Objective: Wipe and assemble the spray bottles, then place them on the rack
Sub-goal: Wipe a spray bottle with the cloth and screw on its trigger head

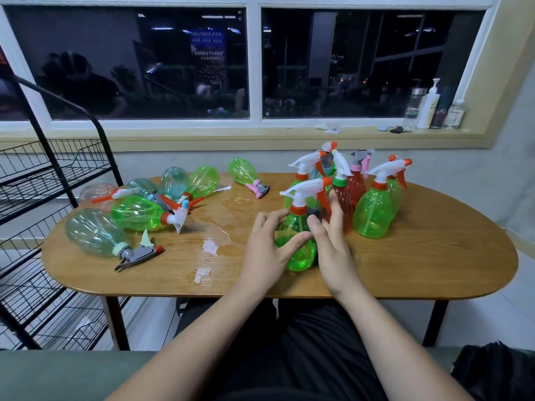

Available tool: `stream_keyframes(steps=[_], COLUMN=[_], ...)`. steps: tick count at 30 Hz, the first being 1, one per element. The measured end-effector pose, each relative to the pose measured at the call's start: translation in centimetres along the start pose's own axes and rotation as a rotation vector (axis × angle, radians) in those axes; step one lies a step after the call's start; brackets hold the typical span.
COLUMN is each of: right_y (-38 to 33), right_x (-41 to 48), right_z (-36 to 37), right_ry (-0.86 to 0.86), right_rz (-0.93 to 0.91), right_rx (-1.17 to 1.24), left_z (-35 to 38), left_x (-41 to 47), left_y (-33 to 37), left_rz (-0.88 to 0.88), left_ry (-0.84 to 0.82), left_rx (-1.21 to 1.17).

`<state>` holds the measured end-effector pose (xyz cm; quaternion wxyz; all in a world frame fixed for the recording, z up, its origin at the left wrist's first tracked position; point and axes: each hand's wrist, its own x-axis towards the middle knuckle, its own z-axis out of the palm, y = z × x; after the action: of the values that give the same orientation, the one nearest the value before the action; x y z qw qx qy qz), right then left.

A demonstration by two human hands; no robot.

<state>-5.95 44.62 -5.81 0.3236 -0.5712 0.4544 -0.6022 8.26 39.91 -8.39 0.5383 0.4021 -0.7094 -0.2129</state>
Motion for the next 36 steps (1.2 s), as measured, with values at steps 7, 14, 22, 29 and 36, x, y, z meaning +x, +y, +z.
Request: stream_keyframes(steps=[7,14,22,29,36], right_y=[1.0,-0.2,-2.5,0.1,-0.2], right_x=[0.8,2.3,2.8,1.5,1.8], right_z=[-0.3,0.9,2.1,2.3,1.9], right_ry=[0.033,0.037,0.030,-0.049,-0.087], right_rz=[0.142,0.175,0.045,0.110,0.178], right_rx=[-0.081,-0.023,0.109,0.012,-0.004], left_z=[-0.2,-0.3,-0.2,-0.1,-0.3], left_x=[0.2,0.6,0.7,0.6,0.4], left_y=[0.1,-0.2,-0.4,-0.8,-0.6], left_rz=[-0.033,-0.013,-0.094,-0.083,-0.086], left_ry=[0.028,0.025,-0.001,0.030,0.048], left_rx=[-0.027,0.016,-0.010,0.045,0.040])
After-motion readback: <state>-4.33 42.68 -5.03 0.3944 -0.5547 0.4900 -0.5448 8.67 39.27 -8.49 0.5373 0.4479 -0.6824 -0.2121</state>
